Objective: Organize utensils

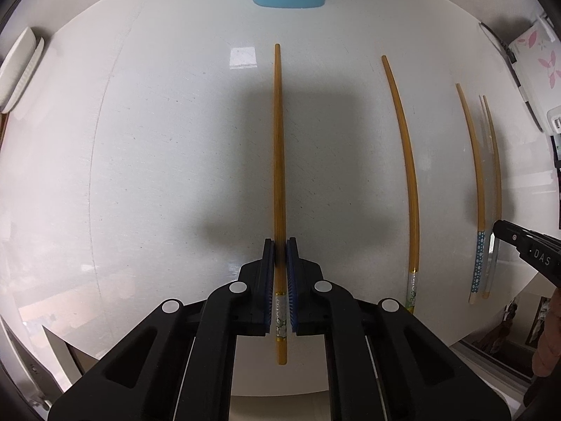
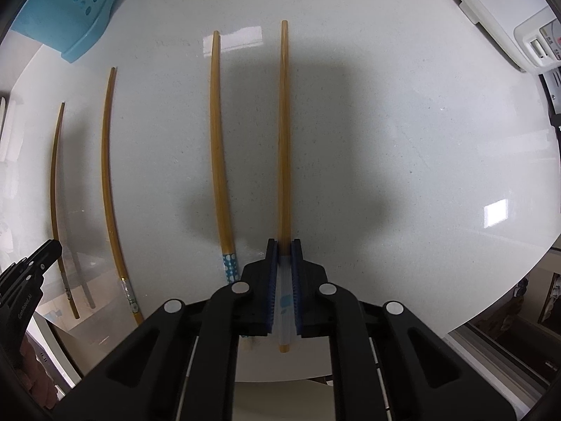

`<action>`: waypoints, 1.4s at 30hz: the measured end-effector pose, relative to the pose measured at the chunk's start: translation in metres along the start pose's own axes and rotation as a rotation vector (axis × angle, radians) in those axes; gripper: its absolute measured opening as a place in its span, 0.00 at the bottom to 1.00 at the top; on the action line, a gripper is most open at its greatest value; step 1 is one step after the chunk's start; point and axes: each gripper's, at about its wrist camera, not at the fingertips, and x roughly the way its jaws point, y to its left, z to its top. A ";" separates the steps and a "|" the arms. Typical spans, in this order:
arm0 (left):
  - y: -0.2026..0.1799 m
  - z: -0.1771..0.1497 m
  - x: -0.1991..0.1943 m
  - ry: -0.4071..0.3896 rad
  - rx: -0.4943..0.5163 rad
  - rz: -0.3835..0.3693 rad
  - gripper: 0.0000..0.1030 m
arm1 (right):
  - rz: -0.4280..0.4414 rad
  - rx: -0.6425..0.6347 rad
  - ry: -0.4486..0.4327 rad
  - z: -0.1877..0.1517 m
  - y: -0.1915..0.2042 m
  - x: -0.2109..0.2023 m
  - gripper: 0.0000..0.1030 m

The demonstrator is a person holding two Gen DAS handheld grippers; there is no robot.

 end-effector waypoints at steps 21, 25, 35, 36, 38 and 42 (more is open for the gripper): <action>0.019 -0.011 -0.066 -0.160 -0.077 0.011 0.06 | 0.065 -0.033 -0.230 -0.013 -0.008 -0.071 0.07; 0.027 -0.012 -0.083 -0.194 -0.092 0.009 0.06 | 0.085 -0.042 -0.270 -0.012 -0.009 -0.082 0.07; 0.025 -0.003 -0.131 -0.311 -0.107 0.006 0.06 | 0.131 -0.078 -0.372 0.002 0.012 -0.116 0.07; 0.027 0.000 -0.134 -0.323 -0.107 0.005 0.06 | 0.136 -0.081 -0.383 0.003 0.013 -0.120 0.07; 0.027 0.001 -0.145 -0.348 -0.108 0.000 0.06 | 0.144 -0.088 -0.397 0.007 0.015 -0.124 0.07; 0.027 0.006 -0.161 -0.382 -0.106 -0.010 0.06 | 0.156 -0.101 -0.427 0.010 0.019 -0.135 0.07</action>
